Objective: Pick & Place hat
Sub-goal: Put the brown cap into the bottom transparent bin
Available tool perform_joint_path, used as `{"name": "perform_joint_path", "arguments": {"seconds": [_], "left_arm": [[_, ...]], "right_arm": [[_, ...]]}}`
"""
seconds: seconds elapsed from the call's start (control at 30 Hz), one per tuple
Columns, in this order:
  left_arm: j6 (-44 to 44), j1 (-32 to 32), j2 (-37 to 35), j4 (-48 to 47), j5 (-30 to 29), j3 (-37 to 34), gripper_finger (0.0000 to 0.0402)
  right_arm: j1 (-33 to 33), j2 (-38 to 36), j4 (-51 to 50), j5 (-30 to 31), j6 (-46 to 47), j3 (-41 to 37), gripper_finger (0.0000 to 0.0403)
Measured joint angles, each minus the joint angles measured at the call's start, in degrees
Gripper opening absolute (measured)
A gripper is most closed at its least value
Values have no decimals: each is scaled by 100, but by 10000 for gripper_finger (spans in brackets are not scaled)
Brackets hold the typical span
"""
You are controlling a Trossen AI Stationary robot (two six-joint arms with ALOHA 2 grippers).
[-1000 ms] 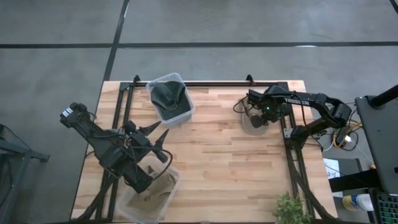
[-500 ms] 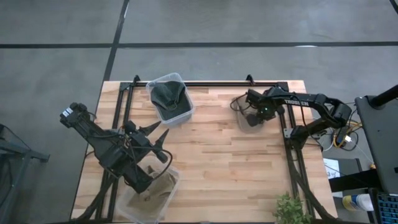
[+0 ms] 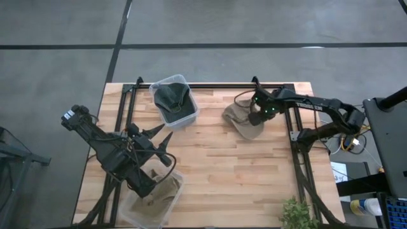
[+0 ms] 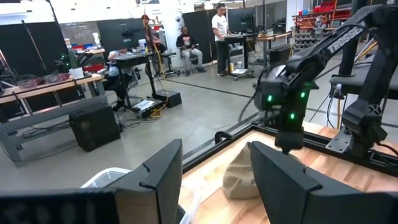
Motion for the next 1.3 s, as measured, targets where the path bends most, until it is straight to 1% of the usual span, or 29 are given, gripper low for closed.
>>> {"name": "perform_joint_path", "arguments": {"seconds": [0.2,0.43,0.63,0.83,0.97,1.03,1.1,1.17,1.3], "left_arm": [[-18,0,0,43,0,0,183],[-37,-2,-2,148,45,0,183],[11,-2,9,218,41,-2,183],[509,0,28,379,-118,-68,183],[1203,0,31,571,-281,-333,183],[1576,15,31,810,-312,-491,183],[2132,34,31,1184,-351,-696,183],[2864,59,33,1711,-409,-928,183],[4686,68,33,3017,-409,-1555,183]], "right_arm": [[-1,-998,412,-471,-27,72,9],[3,-2407,814,-588,32,72,8],[14,-3601,1722,-787,226,72,8],[258,-4482,2667,-864,405,36,8],[525,-4761,3193,-842,417,-47,8],[640,-4826,3538,-829,425,-99,8],[732,-4820,3857,-830,443,-111,8],[807,-4759,4108,-826,436,-113,8],[964,-4559,4350,-823,395,-118,8]]}}
